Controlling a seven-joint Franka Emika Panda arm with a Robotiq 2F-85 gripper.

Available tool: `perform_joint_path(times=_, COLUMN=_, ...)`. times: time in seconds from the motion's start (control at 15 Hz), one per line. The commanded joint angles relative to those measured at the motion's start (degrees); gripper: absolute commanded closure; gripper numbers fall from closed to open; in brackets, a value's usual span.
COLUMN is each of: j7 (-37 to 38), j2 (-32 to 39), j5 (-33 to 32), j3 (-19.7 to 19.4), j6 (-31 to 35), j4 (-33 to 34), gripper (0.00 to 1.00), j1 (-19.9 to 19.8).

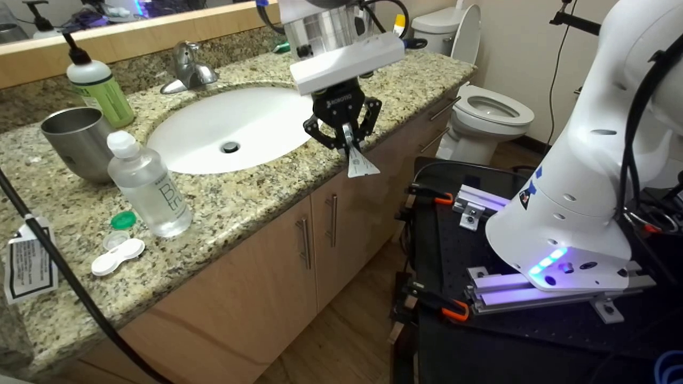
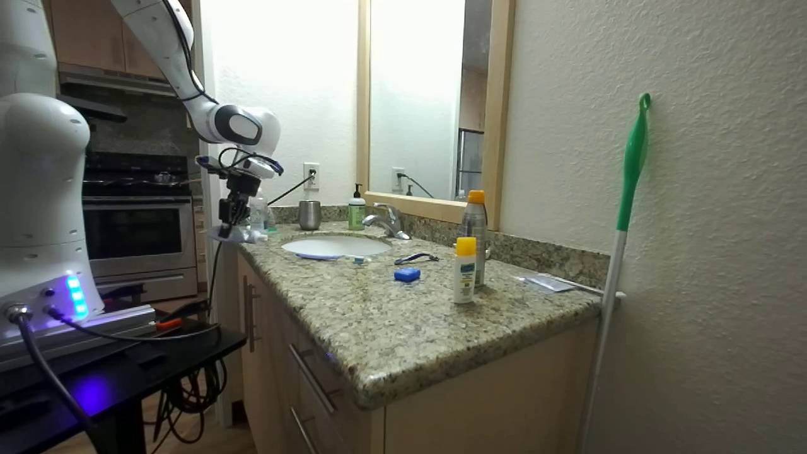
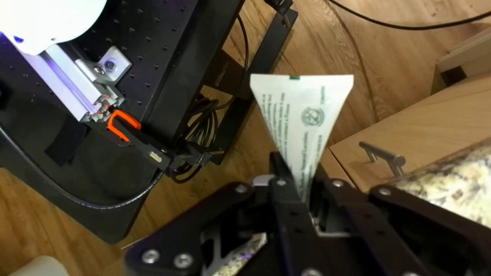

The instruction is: Move the toothpaste to the front right side of the counter

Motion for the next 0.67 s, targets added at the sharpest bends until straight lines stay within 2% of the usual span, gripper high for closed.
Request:
perform_joint_path(times=0.0, j7=2.4, j2=6.6, j5=-8.4, j3=2.9, j6=1.5, j4=4.3, gripper=0.96, j1=2.7)
perform_joint_path(times=0.2, j7=5.7, j2=9.9, j5=-17.4, j3=2.8, j6=3.9, j4=7.4, gripper=0.96, j1=4.4)
perform_joint_path(times=0.33, j7=5.3, j2=10.9, j5=-19.2, j3=2.7, j6=6.8, j4=8.9, gripper=0.96, j1=5.6)
perform_joint_path(times=0.47, j7=2.7, j2=11.0, j5=-16.4, j3=3.4, j6=10.6, j4=9.7, gripper=0.96, j1=6.6)
perform_joint_path(times=0.6, j7=-2.1, j2=10.7, j5=-10.0, j3=4.4, j6=13.1, j4=9.9, gripper=0.96, j1=7.3)
